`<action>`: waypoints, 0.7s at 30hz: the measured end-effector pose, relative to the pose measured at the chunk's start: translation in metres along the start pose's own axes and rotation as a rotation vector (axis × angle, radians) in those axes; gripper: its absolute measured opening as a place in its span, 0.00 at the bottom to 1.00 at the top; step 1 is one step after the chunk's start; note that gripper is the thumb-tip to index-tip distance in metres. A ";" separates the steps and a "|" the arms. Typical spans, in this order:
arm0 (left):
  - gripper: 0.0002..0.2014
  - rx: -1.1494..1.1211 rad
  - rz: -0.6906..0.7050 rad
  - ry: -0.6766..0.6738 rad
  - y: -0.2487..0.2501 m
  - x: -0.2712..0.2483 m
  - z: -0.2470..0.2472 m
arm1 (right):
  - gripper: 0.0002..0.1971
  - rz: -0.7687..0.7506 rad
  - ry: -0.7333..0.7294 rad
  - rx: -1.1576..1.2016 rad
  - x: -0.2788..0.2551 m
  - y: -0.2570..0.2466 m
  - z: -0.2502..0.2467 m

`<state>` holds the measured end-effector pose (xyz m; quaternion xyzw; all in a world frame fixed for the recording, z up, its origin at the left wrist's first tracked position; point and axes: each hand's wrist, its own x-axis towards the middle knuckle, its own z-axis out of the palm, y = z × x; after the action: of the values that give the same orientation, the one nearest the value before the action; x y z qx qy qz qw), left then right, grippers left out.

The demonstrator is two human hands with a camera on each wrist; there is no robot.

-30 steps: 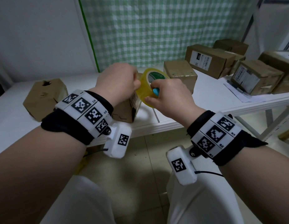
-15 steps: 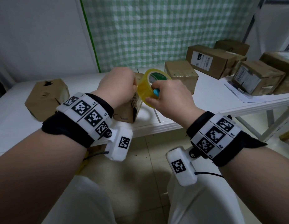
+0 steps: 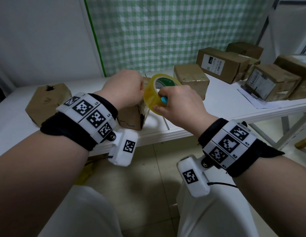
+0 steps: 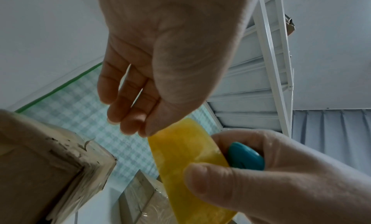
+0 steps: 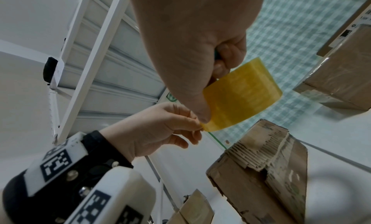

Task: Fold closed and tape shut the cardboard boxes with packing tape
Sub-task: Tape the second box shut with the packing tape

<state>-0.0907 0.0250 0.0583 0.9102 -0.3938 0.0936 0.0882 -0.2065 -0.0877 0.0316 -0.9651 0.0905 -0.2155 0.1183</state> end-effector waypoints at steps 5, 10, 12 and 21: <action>0.09 -0.086 -0.042 -0.024 0.001 0.000 0.000 | 0.11 0.005 -0.012 0.003 -0.001 0.000 -0.001; 0.10 -0.417 -0.120 -0.056 0.001 -0.003 0.000 | 0.10 0.011 -0.030 -0.007 0.000 0.000 -0.003; 0.12 -0.562 -0.135 -0.050 0.003 -0.004 -0.001 | 0.11 0.019 -0.046 -0.010 -0.001 0.001 -0.001; 0.10 -0.498 -0.141 0.011 -0.002 -0.004 0.004 | 0.15 0.071 -0.020 0.052 -0.002 0.004 0.001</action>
<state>-0.0919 0.0280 0.0537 0.8851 -0.3396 -0.0079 0.3181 -0.2082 -0.0906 0.0291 -0.9599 0.1180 -0.2039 0.1516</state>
